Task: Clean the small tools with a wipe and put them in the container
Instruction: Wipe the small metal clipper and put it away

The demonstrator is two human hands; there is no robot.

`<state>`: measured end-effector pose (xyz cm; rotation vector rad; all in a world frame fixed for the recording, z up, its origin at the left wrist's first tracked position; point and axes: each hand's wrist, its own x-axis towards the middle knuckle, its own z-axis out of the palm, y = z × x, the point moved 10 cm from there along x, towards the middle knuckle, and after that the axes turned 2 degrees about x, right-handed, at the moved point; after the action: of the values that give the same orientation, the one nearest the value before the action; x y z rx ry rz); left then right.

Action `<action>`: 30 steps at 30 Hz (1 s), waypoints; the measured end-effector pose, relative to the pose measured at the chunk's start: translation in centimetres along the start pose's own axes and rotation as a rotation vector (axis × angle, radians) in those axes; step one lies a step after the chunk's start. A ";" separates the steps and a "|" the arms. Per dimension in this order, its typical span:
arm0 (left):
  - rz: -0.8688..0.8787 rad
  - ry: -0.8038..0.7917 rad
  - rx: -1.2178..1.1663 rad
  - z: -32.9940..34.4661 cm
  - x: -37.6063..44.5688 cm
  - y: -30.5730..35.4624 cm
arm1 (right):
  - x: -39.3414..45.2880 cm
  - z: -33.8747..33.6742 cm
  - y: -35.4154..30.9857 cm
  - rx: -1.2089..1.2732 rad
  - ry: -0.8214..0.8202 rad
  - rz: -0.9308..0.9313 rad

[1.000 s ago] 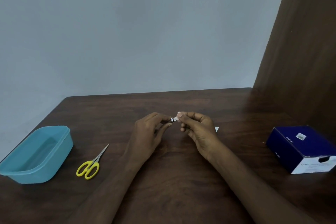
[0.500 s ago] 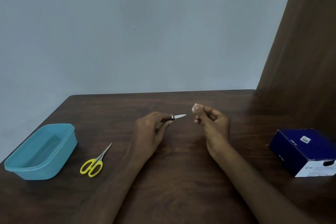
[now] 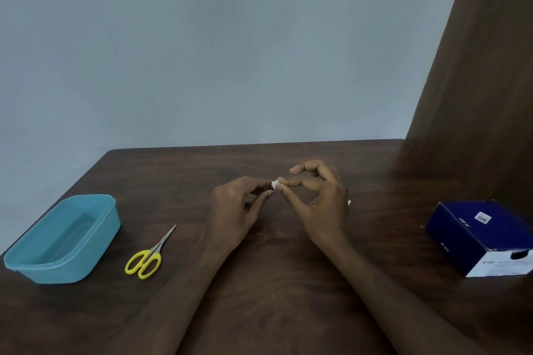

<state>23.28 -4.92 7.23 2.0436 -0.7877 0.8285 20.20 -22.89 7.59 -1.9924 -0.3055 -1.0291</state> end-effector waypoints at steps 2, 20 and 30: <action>-0.050 -0.017 -0.032 0.2 -0.1 -0.5 | -0.2 0.8 -0.3 -0.038 -0.052 -0.022; -0.545 -0.034 -0.595 1.2 -1.0 -4.1 | -0.5 1.7 0.0 0.014 -0.146 0.033; -0.492 -0.080 -0.488 1.3 -0.9 -3.7 | -0.5 1.8 1.1 0.070 -0.107 0.144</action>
<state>25.93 -3.90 4.34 1.7206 -0.4381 0.2452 21.50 -22.09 5.99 -1.9785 -0.2476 -0.8128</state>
